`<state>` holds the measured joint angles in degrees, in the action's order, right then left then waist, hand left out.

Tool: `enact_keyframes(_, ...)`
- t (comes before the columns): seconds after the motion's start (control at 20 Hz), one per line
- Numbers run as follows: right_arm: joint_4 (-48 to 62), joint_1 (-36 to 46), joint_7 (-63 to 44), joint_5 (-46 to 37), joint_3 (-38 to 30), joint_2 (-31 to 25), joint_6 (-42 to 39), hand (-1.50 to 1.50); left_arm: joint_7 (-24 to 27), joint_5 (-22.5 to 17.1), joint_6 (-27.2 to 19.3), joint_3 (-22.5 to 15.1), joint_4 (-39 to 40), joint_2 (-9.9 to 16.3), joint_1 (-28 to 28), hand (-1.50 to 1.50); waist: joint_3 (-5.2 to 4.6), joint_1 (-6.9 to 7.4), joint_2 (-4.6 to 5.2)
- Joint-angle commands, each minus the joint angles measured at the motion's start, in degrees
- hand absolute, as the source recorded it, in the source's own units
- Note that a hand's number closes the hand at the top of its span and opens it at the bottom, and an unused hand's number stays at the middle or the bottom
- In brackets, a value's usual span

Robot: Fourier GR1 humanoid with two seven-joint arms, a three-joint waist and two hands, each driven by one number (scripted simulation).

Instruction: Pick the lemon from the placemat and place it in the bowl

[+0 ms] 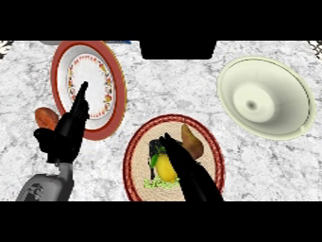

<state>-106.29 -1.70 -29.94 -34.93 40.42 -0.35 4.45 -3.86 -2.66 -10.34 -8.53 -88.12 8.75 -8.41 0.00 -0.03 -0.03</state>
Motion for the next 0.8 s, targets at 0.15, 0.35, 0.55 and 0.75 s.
enact_keyframes(0.15, 10.3, -0.9, 10.5, 4.5, -3.7, 0.1, 4.4, -1.5, -1.3, -0.2, 3.3, 1.9, -3.9, 1.0, 2.6, 0.0, 0.01, 0.17, 0.01)
enact_keyframes(0.35, 13.4, 6.2, 6.6, 7.5, -2.9, 0.3, 5.9, -1.5, 1.2, 2.0, 3.2, 2.6, 2.3, -1.9, -1.3, 0.0, 0.0, 0.1, 0.05)
enact_keyframes(0.55, 17.1, -0.5, 15.9, 5.2, -3.4, -0.7, 7.7, -1.5, -4.2, 3.6, 2.4, 1.7, -2.9, -2.5, 0.0, 0.0, 0.01, 0.0, 0.01)
enact_keyframes(0.75, 23.6, 7.2, 7.3, -0.4, -0.1, 0.3, 13.4, -1.5, -1.4, 2.7, 3.6, 2.4, 0.9, -2.9, -0.6, 0.0, -0.01, 0.16, 0.05)
